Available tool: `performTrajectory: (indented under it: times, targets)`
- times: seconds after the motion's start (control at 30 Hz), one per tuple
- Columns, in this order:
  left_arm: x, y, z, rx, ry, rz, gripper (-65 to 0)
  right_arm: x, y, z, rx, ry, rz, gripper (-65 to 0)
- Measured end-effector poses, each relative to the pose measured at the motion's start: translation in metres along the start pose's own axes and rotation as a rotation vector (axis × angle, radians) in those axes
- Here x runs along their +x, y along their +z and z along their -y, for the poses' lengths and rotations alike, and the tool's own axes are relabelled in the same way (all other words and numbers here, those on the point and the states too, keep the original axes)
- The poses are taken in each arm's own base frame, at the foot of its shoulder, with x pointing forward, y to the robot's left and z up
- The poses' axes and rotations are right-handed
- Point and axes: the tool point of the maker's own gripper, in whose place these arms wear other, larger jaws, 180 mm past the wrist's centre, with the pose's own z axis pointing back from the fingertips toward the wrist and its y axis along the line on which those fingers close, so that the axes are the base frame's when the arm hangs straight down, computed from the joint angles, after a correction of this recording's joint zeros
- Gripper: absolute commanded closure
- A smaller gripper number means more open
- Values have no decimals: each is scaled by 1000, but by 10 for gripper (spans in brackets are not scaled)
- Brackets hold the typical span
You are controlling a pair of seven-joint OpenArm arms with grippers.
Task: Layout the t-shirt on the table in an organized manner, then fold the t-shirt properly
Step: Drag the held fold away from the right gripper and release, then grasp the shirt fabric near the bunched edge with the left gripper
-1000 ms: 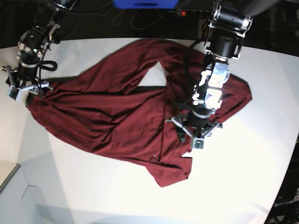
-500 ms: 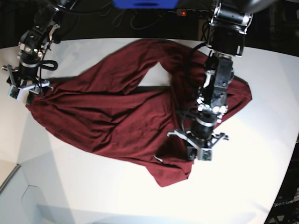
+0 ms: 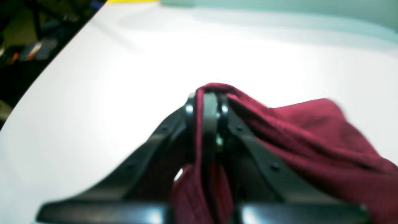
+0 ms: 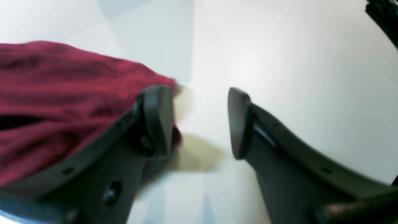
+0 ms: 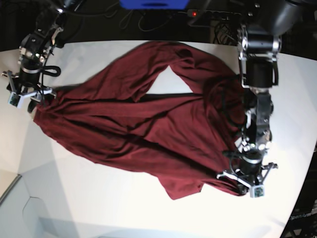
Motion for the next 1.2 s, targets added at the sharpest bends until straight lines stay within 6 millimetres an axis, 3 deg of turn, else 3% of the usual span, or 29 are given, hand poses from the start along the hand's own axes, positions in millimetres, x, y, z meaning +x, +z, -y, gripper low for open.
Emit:
performTrajectory:
  times: [0.13, 0.23, 0.5, 0.73, 0.8, 0.9, 1.03, 1.1, 1.2]
  targets:
    - [25, -21, -16, 28, -4, 17, -1, 1, 0, -9, 24, 6, 4, -294]
    - [30, -35, -29, 56, 3, -8, -4, -1, 1, -8, 22, 6, -2, -294]
    - [-14, -51, -51, 105, 26, -189, -24, -3, 2, -11, 27, 5, -5, -294]
    - [-10, -49, -72, 137, 16, -178, -346, -2, 2, -20, 51, 11, -4, -294]
    - [-15, -47, -72, 136, 22, -180, -409, -3, 3, -30, 77, 15, -5, -294]
    - [-13, -42, -72, 131, 11, -166, -418, -4, 4, -40, 107, 28, -5, -294]
    - [17, -29, -77, 131, -24, -59, -418, -6, 5, -41, 112, 33, -14, -294]
    - [31, -12, -68, 110, -44, 3, -417, -5, 5, -43, 116, 32, -10, -294]
    - [21, 27, -62, 90, -27, -8, -417, -5, 5, -42, 114, 32, -10, -294]
